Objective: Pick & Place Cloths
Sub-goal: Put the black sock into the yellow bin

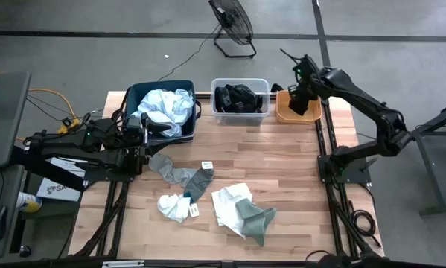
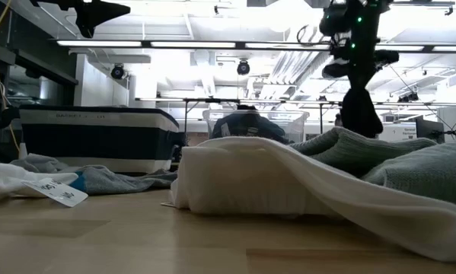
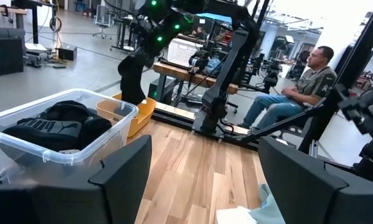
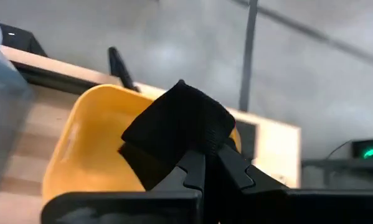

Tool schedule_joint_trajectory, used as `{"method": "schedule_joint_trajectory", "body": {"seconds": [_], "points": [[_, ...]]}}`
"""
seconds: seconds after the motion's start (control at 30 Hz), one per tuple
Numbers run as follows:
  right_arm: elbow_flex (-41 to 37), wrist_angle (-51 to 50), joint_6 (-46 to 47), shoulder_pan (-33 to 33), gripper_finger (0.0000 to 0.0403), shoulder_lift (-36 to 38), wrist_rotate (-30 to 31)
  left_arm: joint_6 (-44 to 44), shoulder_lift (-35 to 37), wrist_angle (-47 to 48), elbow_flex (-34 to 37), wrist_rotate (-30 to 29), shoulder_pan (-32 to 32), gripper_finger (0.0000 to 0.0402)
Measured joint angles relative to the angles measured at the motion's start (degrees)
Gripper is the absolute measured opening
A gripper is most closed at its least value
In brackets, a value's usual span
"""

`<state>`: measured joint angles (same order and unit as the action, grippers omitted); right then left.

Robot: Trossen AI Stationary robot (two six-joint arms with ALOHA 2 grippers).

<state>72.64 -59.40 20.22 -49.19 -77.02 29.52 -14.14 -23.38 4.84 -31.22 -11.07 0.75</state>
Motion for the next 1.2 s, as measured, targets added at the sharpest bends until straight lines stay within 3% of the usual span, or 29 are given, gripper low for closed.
{"method": "schedule_joint_trajectory", "body": {"seconds": [0.23,0.53,0.97,1.2], "points": [[-0.07,-1.26,8.19,0.00,0.0004,-5.98,-5.07,-1.20,0.00,0.00,0.00,0.23,0.00,0.0290],[-1.80,-0.56,11.53,-2.24,0.0004,-13.40,-8.41,-1.20,0.00,0.14,0.00,2.58,0.00,0.0290],[-7.79,7.84,11.65,-10.31,0.0004,-15.34,-13.62,-2.90,0.00,1.75,0.00,3.26,0.00,0.0290],[-7.87,13.28,16.45,-10.24,0.0004,-15.14,-13.89,-3.75,0.00,1.76,0.00,5.34,0.00,0.0290]]}}
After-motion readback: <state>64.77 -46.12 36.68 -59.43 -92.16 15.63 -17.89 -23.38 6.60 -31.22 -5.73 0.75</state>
